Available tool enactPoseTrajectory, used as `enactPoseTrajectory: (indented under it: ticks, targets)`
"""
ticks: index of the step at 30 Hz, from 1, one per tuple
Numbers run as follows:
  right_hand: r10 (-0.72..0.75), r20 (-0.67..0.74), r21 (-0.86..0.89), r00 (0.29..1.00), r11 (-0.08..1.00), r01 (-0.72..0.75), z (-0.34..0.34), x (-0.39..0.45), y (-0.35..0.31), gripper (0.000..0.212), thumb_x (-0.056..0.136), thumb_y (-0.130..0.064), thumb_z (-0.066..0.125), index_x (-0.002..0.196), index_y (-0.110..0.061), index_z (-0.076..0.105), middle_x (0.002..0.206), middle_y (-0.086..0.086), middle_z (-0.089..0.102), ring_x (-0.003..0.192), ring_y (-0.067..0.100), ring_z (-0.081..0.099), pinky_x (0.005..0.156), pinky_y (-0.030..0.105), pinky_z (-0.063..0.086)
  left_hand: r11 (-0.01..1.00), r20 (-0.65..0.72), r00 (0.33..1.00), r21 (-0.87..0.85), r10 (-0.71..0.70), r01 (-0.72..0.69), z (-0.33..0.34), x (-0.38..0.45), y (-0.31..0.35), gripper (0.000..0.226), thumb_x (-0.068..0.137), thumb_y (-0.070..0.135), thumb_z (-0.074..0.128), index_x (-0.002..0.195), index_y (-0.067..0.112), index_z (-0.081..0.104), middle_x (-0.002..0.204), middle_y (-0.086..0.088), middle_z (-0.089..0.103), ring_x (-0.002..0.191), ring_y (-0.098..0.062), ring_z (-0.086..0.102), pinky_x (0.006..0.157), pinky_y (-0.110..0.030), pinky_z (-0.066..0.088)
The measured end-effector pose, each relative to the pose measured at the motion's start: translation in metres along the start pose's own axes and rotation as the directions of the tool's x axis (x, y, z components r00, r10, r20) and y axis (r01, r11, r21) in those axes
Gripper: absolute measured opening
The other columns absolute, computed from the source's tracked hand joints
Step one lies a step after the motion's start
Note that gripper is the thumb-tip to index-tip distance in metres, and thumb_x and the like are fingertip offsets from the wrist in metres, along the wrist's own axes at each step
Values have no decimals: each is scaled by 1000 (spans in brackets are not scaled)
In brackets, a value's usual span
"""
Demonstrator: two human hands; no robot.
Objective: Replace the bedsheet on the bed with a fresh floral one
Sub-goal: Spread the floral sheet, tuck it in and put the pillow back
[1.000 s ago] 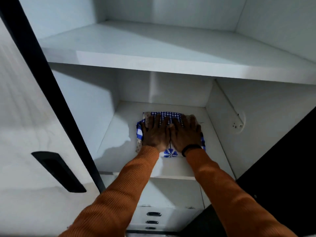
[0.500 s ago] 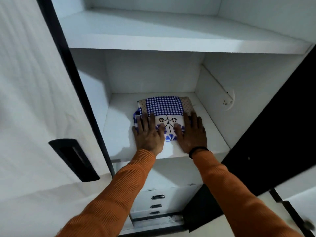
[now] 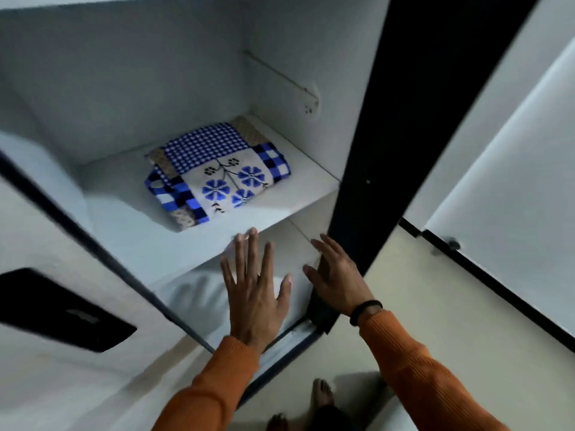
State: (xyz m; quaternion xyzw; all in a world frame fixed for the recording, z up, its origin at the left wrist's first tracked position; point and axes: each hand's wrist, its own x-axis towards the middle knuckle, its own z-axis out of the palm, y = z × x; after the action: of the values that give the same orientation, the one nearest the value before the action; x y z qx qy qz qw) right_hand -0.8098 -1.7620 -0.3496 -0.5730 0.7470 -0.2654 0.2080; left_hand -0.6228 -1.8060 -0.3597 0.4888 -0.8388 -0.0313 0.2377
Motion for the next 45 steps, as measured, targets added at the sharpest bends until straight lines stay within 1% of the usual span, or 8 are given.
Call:
enactPoseTrajectory:
  ticks: [4,8,17,20,24,31,37,45]
  targets:
    - [175,-72,39,982,984,-173,-5,-52,43,51,97,-35,66,146,-22,54,157,2,44,141,20,45,114,33,42,942,265,950,-326,167,-74,38,-17,38,58,103,49,42,157,29,34,166,2,28,153,-14,26,122,-49,31]
    - [397,-155,159,905,914,-373,-15,-91,84,36,95,-36,69,128,-22,67,130,-4,67,118,13,62,95,21,47,886,498,799,-455,337,-90,56,-8,81,45,104,49,47,146,35,47,122,10,73,103,-10,71,89,-28,58]
    - [731,-277,473,623,668,-574,-52,-145,171,32,94,-42,67,118,-21,72,113,-8,74,99,4,70,88,31,58,782,619,524,-601,585,-164,127,22,193,34,99,50,54,129,37,61,103,7,77,84,-3,71,82,-30,61]
    - [801,-315,541,509,592,-597,-74,-158,203,31,95,-39,68,118,-18,72,111,-7,75,98,6,70,85,26,57,766,636,445,-602,631,-226,154,32,243,34,98,53,52,129,40,58,100,10,77,82,-2,71,82,-33,61]
    - [864,-346,626,364,502,-597,-103,-178,246,28,95,-37,68,115,-18,73,109,-9,75,95,2,69,76,10,50,712,617,357,-622,701,-325,181,41,315,32,100,50,53,129,40,59,102,11,77,82,-2,71,83,-33,61]
    - [915,-383,762,128,392,-516,-143,-211,309,27,95,-37,67,115,-20,72,107,-14,74,95,-5,67,85,24,56,605,596,136,-729,791,-322,226,40,447,32,100,50,52,130,40,59,99,11,76,80,-2,71,84,-34,61]
    - [886,-363,913,-288,275,-301,-175,-234,362,16,96,-30,69,109,-22,74,98,-18,72,93,-8,66,87,21,56,468,530,-111,-815,841,-342,265,18,558,31,105,47,44,132,40,57,99,13,76,86,-1,71,86,-36,61]
    - [680,-139,990,-720,123,-74,-216,-241,436,15,95,-30,69,106,-22,75,98,-16,74,91,-4,68,85,22,56,295,386,-489,-921,782,-256,345,14,704,24,103,44,52,124,41,62,92,15,76,82,-1,71,82,-35,61]
